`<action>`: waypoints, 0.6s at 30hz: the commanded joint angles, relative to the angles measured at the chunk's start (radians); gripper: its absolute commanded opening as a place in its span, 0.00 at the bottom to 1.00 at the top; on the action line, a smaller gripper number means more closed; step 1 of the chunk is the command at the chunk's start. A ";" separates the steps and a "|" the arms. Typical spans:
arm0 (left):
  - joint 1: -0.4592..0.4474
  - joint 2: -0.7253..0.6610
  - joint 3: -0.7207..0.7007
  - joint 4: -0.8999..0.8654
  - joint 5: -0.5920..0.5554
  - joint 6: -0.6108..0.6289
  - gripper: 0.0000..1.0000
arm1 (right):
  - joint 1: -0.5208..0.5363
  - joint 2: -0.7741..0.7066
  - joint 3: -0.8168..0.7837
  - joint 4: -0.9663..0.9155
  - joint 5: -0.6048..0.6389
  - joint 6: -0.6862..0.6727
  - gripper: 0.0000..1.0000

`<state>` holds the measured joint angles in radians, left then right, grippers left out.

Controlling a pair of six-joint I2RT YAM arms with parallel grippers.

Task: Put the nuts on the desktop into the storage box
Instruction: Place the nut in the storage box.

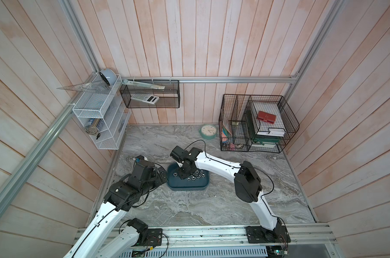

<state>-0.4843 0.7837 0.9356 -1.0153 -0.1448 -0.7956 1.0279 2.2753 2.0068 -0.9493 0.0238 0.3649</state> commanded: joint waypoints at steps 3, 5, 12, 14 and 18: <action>0.004 -0.012 -0.018 -0.033 -0.027 -0.013 1.00 | 0.022 0.063 0.059 -0.067 -0.004 -0.026 0.19; 0.005 -0.013 -0.018 -0.034 -0.029 -0.013 1.00 | 0.024 0.077 0.069 -0.072 -0.004 -0.025 0.19; 0.005 -0.012 -0.015 -0.041 -0.033 -0.012 1.00 | 0.023 0.102 0.081 -0.081 0.008 -0.034 0.20; 0.006 -0.010 -0.014 -0.041 -0.034 -0.011 1.00 | 0.023 0.105 0.086 -0.082 0.007 -0.036 0.22; 0.004 -0.005 -0.010 -0.040 -0.035 -0.009 1.00 | 0.023 0.105 0.100 -0.097 0.015 -0.038 0.39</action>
<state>-0.4843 0.7818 0.9310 -1.0489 -0.1627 -0.7982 1.0512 2.3619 2.0747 -1.0092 0.0250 0.3367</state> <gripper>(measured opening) 0.999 0.371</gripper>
